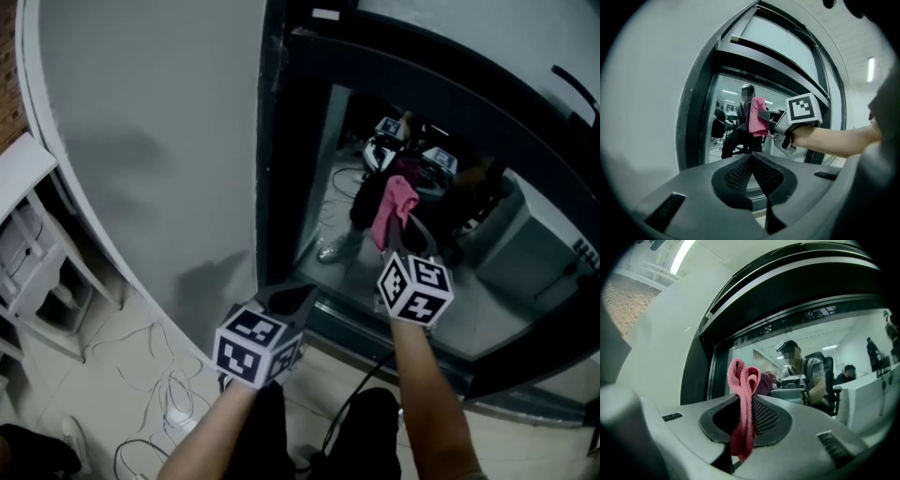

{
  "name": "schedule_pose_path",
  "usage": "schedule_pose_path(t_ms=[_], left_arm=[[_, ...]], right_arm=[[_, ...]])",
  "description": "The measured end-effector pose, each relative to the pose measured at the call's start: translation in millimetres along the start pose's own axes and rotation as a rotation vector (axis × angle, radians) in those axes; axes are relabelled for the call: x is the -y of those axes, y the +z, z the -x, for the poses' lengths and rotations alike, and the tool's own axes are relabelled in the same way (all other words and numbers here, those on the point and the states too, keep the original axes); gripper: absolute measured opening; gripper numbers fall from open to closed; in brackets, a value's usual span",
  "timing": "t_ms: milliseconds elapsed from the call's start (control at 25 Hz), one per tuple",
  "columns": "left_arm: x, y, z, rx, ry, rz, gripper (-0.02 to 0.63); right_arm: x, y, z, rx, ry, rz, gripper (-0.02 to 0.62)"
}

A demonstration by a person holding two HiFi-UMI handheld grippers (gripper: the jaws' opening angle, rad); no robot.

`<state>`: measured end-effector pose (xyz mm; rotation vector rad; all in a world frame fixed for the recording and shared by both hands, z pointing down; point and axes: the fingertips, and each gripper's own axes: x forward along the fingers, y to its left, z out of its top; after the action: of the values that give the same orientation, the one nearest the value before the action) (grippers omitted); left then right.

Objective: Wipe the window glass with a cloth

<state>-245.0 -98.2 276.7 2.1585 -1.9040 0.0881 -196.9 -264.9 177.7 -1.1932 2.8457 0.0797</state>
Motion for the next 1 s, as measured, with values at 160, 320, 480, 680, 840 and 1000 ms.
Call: schedule_pose_path(t_ms=[160,320,480,680,840,1000], left_arm=[[19.5,-1.4,-9.2,-0.017,-0.031,-0.002,0.002],[43.3,-0.9,-20.6,-0.025,-0.065,-0.019,0.002],[67.3,-2.4,-34.3,-0.037,-0.096,-0.039,0.002],[101.9,-3.0,-52.1,-0.055,-0.144,-0.066,0.002],[132.0,-4.3,-66.5,-0.066,-0.183,-0.087,0.002],[161.2,-4.6,-80.0,-0.076,-0.228,-0.11,0.002]], right_arm=[[28.4,0.2,18.9,-0.003,-0.039,-0.012,0.058],[59.8,1.1,39.9,-0.003,-0.082,-0.013,0.058],[92.3,1.6,61.8,-0.001,-0.126,-0.016,0.058],[135.9,2.4,91.5,0.002,-0.182,-0.025,0.058],[170.1,3.2,115.6,0.007,-0.226,-0.028,0.058],[204.0,3.1,141.0,0.01,-0.28,-0.033,0.058]])
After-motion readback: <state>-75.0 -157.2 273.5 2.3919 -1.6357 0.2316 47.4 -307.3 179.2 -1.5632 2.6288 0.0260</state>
